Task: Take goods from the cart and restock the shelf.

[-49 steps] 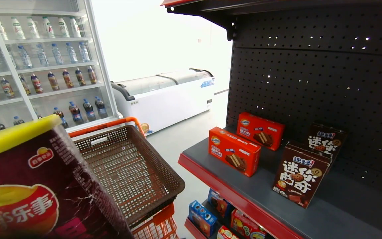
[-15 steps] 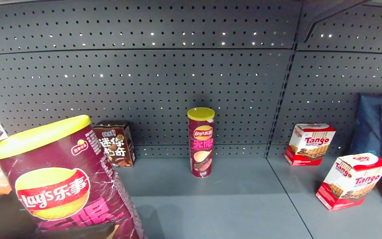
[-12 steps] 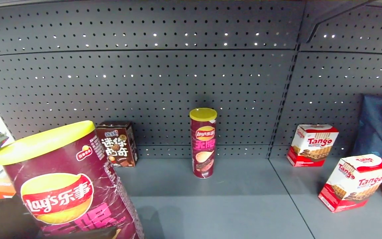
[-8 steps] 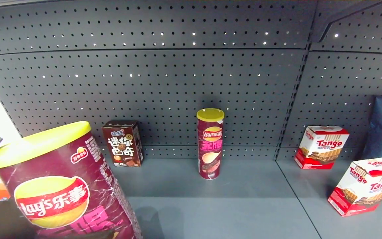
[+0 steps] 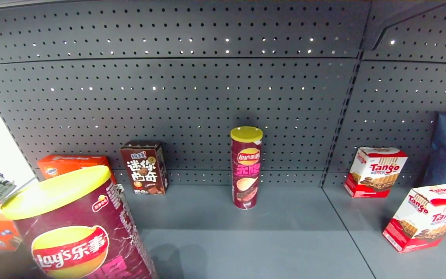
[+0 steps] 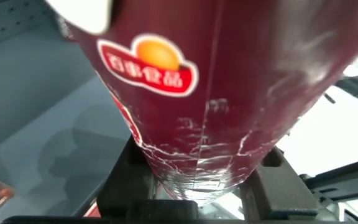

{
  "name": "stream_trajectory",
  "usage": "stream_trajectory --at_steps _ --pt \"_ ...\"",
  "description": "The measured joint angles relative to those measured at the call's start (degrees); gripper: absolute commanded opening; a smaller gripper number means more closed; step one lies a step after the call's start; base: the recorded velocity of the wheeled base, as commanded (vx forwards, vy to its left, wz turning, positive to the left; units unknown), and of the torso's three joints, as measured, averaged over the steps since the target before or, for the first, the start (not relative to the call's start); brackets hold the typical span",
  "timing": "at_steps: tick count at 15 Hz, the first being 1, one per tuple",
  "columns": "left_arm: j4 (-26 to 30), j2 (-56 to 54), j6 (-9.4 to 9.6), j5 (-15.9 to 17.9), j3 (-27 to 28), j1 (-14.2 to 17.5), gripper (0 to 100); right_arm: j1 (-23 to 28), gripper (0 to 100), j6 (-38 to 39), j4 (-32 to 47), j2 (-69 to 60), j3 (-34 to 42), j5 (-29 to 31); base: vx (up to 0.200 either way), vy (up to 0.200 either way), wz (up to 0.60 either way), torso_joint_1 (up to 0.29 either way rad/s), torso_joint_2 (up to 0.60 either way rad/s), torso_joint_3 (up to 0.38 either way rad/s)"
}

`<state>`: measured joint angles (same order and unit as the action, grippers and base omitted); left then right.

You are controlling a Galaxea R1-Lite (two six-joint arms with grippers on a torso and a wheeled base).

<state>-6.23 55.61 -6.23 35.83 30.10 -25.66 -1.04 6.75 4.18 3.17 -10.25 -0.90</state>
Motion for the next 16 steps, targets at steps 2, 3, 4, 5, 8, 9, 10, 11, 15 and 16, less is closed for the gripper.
stream_trajectory --at_steps 2,3,4,5,8,9,10,11,15,16 --pt "0.1 -0.2 0.11 -0.1 -0.1 1.6 0 -4.2 100 -4.4 5.9 5.4 -8.5 -3.4 0.000 0.000 0.00 0.000 0.00 0.000" --pt "0.0 -0.2 0.13 -0.2 -0.2 2.3 0 -6.4 100 -6.2 7.0 8.4 -11.0 -4.8 0.000 0.000 0.00 0.000 0.00 0.000" --pt "-0.1 -0.1 0.13 -0.2 -0.1 2.5 0 -8.0 100 -7.1 7.5 11.4 -12.6 -7.1 0.000 0.000 0.00 0.000 0.00 0.000" --pt "-0.3 0.1 0.18 -0.2 0.2 2.6 0 -9.3 100 -7.9 7.7 14.4 -13.7 -9.5 0.000 0.000 0.00 0.000 0.00 0.000" --pt "-0.4 1.6 1.08 -0.1 1.1 1.7 0 -12.6 100 -10.1 6.8 23.8 -16.3 -11.7 0.000 0.000 0.00 0.000 0.00 0.000" --pt "-0.4 2.3 1.23 -0.1 1.6 1.2 0 -13.6 100 -10.8 3.9 27.6 -17.5 -11.8 0.000 0.000 0.00 0.000 0.00 0.000" --pt "-0.3 2.8 1.30 -0.1 1.8 0.4 0 -14.7 100 -11.4 0.0 31.7 -18.5 -11.8 0.000 0.000 0.00 0.000 0.00 0.000" --pt "-0.1 3.2 1.33 -0.1 1.8 -0.3 0 -16.0 100 -11.9 -4.4 36.0 -19.2 -11.5 0.000 0.000 0.00 0.000 0.00 0.000" --pt "0.1 3.8 1.33 -0.1 1.9 -1.4 0 -23.3 100 -13.2 -16.3 51.8 -20.9 -9.7 0.000 0.000 0.00 0.000 0.00 0.000" --pt "0.1 3.9 1.39 -0.1 1.8 -1.4 0 -24.7 100 -13.4 -17.2 55.0 -21.9 -9.5 0.000 0.000 0.00 0.000 0.00 0.000"
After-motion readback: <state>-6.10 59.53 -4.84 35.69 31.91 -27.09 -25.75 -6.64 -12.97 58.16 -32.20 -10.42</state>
